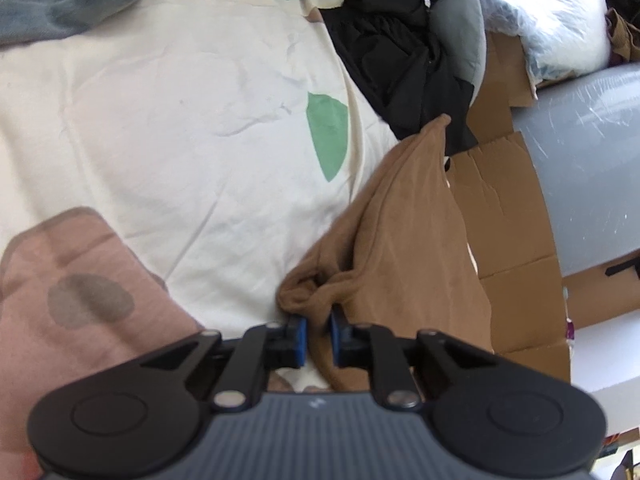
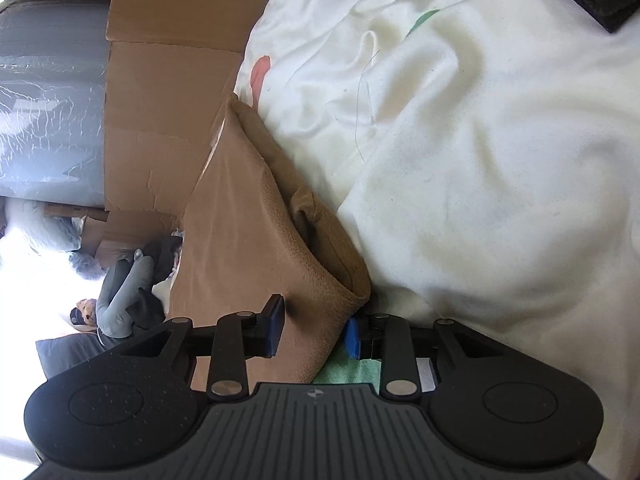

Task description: Fold clothes

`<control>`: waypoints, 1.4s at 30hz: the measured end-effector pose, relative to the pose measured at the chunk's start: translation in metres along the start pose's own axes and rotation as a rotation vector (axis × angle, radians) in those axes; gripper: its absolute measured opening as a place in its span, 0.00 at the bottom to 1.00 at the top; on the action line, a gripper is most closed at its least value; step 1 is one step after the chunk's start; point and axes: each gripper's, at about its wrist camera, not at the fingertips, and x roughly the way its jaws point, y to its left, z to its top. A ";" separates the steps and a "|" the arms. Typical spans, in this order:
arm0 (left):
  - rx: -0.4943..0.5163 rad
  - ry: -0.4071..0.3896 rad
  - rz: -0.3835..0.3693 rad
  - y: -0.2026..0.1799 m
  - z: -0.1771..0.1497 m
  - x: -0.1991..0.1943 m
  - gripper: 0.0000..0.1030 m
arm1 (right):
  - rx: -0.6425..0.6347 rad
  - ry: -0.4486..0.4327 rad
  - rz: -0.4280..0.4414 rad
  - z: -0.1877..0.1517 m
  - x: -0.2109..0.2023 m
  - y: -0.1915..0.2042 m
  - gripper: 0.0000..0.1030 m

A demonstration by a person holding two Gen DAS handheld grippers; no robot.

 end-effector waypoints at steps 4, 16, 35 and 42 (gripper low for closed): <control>-0.009 0.001 -0.008 0.001 0.000 -0.002 0.11 | 0.013 -0.008 0.018 0.000 -0.001 -0.001 0.25; -0.024 -0.013 0.030 -0.005 0.003 -0.014 0.04 | -0.050 -0.076 -0.023 0.003 -0.018 0.021 0.03; -0.047 0.036 0.070 -0.017 -0.030 -0.054 0.03 | -0.061 -0.133 -0.082 0.002 -0.064 0.024 0.01; -0.071 0.065 0.095 -0.010 -0.054 -0.070 0.03 | -0.042 -0.143 -0.121 -0.006 -0.086 0.012 0.01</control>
